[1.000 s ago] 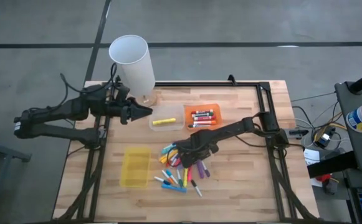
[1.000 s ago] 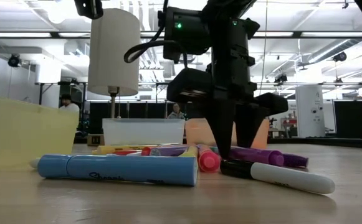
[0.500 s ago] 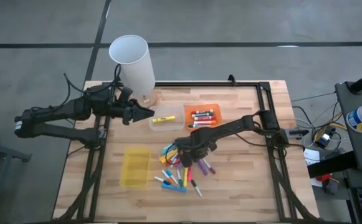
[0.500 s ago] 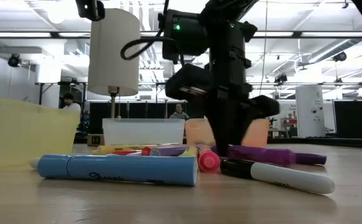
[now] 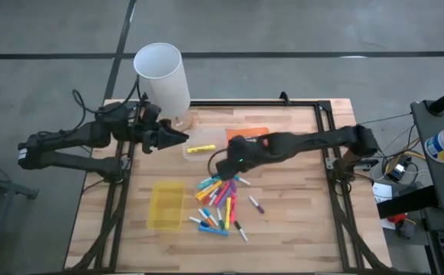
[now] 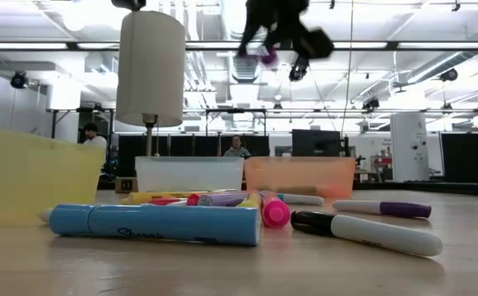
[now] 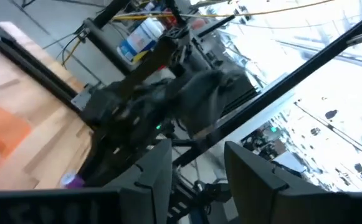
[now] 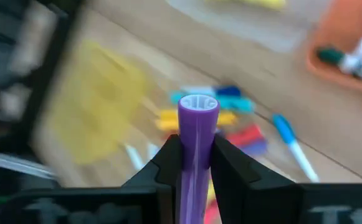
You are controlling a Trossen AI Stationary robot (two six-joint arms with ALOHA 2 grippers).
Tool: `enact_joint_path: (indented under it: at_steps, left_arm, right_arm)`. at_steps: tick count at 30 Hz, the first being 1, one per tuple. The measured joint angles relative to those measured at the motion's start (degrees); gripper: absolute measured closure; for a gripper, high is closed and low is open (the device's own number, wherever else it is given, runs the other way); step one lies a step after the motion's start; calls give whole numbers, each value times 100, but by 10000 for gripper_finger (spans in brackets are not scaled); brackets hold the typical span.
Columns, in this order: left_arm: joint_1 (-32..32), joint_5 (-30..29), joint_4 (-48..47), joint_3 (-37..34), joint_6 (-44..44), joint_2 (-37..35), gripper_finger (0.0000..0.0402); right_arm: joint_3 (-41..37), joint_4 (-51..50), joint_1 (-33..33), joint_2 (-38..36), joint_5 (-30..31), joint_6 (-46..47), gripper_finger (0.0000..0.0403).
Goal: Pick & Place Markers
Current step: Put the light purple highlighter into the transparent bin
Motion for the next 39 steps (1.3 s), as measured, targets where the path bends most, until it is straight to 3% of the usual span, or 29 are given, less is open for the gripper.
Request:
enact_joint_path:
  at_steps: [12, 39]
  left_arm:
    - [-7, 256, 63, 0, -151, 355, 262]
    - [-128, 356, 15, 0, -223, 790, 266]
  right_arm:
    - [-5, 3019, -108, -794, 560, -611, 350]
    - [-9, 4298, -268, -202, 723, -737, 350]
